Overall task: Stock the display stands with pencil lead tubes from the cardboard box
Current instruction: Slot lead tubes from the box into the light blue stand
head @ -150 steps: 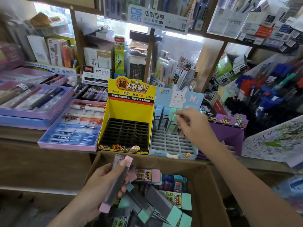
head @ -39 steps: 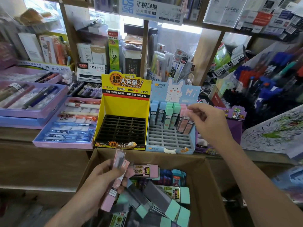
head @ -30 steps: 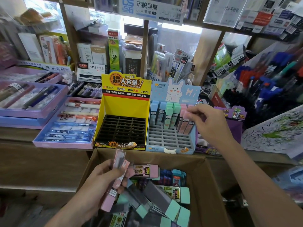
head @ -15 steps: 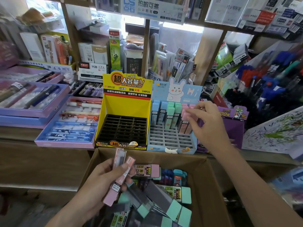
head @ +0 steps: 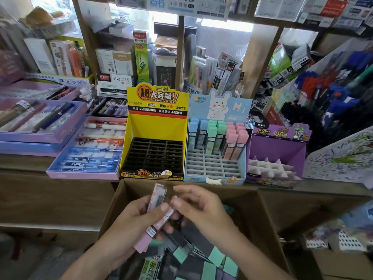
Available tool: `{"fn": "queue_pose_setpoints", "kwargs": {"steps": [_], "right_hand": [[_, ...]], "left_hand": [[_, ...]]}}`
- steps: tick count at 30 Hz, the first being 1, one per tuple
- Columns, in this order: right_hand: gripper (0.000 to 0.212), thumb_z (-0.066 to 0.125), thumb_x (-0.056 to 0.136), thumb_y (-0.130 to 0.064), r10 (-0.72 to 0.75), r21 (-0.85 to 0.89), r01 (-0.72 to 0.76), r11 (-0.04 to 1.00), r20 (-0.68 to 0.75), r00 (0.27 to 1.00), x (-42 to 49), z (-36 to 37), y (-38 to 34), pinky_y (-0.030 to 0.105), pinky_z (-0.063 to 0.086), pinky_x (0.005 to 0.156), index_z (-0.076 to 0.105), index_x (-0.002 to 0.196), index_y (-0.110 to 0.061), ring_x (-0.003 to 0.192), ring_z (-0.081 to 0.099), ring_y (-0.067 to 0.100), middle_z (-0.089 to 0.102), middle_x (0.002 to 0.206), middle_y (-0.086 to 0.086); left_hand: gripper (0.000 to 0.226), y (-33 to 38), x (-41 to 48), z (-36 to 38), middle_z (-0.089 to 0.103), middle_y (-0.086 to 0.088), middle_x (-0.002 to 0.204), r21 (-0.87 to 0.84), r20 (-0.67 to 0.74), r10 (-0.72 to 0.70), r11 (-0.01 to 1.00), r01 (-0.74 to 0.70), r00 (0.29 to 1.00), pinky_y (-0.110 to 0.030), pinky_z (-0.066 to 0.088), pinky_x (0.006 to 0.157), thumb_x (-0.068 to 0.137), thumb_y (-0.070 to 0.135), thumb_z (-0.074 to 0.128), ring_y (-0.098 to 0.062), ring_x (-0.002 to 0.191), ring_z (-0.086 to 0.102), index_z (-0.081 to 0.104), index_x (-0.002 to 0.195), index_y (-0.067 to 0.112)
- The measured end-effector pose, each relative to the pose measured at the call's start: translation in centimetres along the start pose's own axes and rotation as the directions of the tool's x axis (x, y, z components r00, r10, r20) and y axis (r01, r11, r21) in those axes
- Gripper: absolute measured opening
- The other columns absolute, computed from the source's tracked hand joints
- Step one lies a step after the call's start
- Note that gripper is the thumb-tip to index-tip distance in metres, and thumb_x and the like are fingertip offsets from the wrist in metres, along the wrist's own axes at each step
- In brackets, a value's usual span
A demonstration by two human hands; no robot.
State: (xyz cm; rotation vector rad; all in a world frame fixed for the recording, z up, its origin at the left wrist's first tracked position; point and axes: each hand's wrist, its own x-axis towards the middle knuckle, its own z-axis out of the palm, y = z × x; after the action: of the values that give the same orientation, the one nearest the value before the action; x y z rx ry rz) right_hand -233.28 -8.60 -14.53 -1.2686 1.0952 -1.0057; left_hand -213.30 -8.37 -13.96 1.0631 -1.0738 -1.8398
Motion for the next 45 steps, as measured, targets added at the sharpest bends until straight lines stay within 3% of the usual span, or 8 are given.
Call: {"fn": "queue_pose_setpoints", "kwargs": {"steps": [6, 10, 18, 23, 27, 31, 38, 45], "right_hand": [[0.017, 0.075, 0.090, -0.004, 0.061, 0.137, -0.047, 0.989, -0.099, 0.993, 0.1, -1.8, -0.5, 0.028, 0.056, 0.066, 0.078, 0.104, -0.014, 0.072, 0.068, 0.018, 0.076, 0.093, 0.017], [0.016, 0.068, 0.089, 0.008, 0.087, 0.241, -0.046, 0.969, -0.162, 0.983, 0.2, -3.7, -0.7, 0.029, 0.057, 0.065, 0.070, 0.104, 0.001, 0.071, 0.064, 0.026, 0.072, 0.084, 0.020], [0.038, 0.079, 0.083, -0.003, 0.127, -0.101, -0.106, 0.989, 0.229, 0.965, -0.5, -3.3, -0.2, 0.024, 0.052, 0.072, 0.069, 0.120, -0.011, 0.081, 0.063, 0.015, 0.068, 0.090, 0.006], [0.055, 0.075, 0.086, -0.002, 0.079, -0.160, -0.034, 0.987, 0.284, 0.955, -0.6, -1.7, 0.3, 0.030, 0.048, 0.076, 0.061, 0.134, -0.025, 0.080, 0.061, 0.013, 0.066, 0.092, 0.004], [0.086, 0.072, 0.086, 0.000, 0.018, -0.156, 0.033, 0.987, 0.311, 0.950, -0.7, -1.6, 0.3, 0.033, 0.047, 0.071, 0.040, 0.151, -0.044, 0.080, 0.062, 0.020, 0.062, 0.103, 0.011], [0.087, 0.070, 0.087, 0.003, -0.026, -0.160, 0.084, 0.983, 0.337, 0.941, -0.8, -1.7, 0.0, 0.042, 0.048, 0.072, 0.038, 0.153, -0.043, 0.086, 0.063, 0.046, 0.061, 0.110, 0.019], [0.058, 0.075, 0.089, -0.002, -0.166, -0.017, 0.169, 0.985, 0.104, 0.981, -0.4, -3.3, -0.9, 0.050, 0.056, 0.083, 0.051, 0.136, -0.027, 0.089, 0.068, 0.045, 0.071, 0.101, 0.022], [0.031, 0.074, 0.091, -0.002, -0.309, -0.152, 0.293, 0.944, -0.099, 0.946, 0.7, -6.5, -3.6, 0.038, 0.062, 0.069, 0.062, 0.115, -0.018, 0.083, 0.073, 0.032, 0.073, 0.096, 0.012]], "left_hand": [[0.033, 0.2, 0.0, -0.4, 0.075, -0.022, 0.108, -0.001, 0.050, -0.039, 0.999, 0.039, 0.998, -0.028, 0.055, 0.057, 0.077, 0.024, 0.087, -0.026, 0.081, 0.072, 0.078, 0.106, 0.014], [0.022, 0.2, 0.0, -0.6, 0.071, -0.023, 0.083, -0.060, -0.021, 0.002, 0.998, -0.003, 1.000, -0.025, 0.049, 0.046, 0.079, 0.006, 0.082, -0.021, 0.058, 0.065, 0.070, 0.097, 0.005], [0.010, -0.1, 0.7, -1.0, 0.051, -0.012, 0.058, -0.059, -0.150, 0.082, 0.994, -0.092, 0.985, -0.018, 0.029, 0.036, 0.083, 0.015, 0.077, -0.013, 0.042, 0.034, 0.070, 0.086, 0.008], [0.022, -0.4, 0.6, -1.0, 0.046, -0.015, 0.056, 0.060, -0.122, 0.104, 0.993, -0.097, 0.987, -0.020, 0.028, 0.037, 0.084, 0.022, 0.080, -0.017, 0.039, 0.030, 0.063, 0.085, 0.008], [0.027, -0.5, 0.6, -0.8, 0.044, -0.018, 0.057, 0.108, -0.105, 0.111, 0.989, -0.100, 0.988, -0.019, 0.026, 0.038, 0.085, 0.023, 0.080, -0.016, 0.040, 0.029, 0.059, 0.085, 0.006], [0.032, -0.4, 0.5, -0.5, 0.049, -0.018, 0.061, 0.084, -0.096, 0.099, 0.992, -0.091, 0.990, -0.020, 0.029, 0.038, 0.085, 0.025, 0.078, -0.016, 0.040, 0.034, 0.061, 0.097, 0.001], [0.028, -0.3, 0.8, -1.0, 0.067, -0.038, 0.097, -0.152, -0.167, 0.043, 0.986, -0.069, 0.985, -0.023, 0.035, 0.040, 0.090, 0.020, 0.067, -0.035, 0.080, 0.050, 0.064, 0.106, -0.002], [0.039, -0.5, 1.1, -1.5, 0.066, -0.028, 0.082, -0.205, -0.166, 0.007, 0.978, -0.041, 0.986, -0.024, 0.038, 0.039, 0.085, 0.016, 0.062, -0.021, 0.051, 0.048, 0.059, 0.117, -0.005]]}}
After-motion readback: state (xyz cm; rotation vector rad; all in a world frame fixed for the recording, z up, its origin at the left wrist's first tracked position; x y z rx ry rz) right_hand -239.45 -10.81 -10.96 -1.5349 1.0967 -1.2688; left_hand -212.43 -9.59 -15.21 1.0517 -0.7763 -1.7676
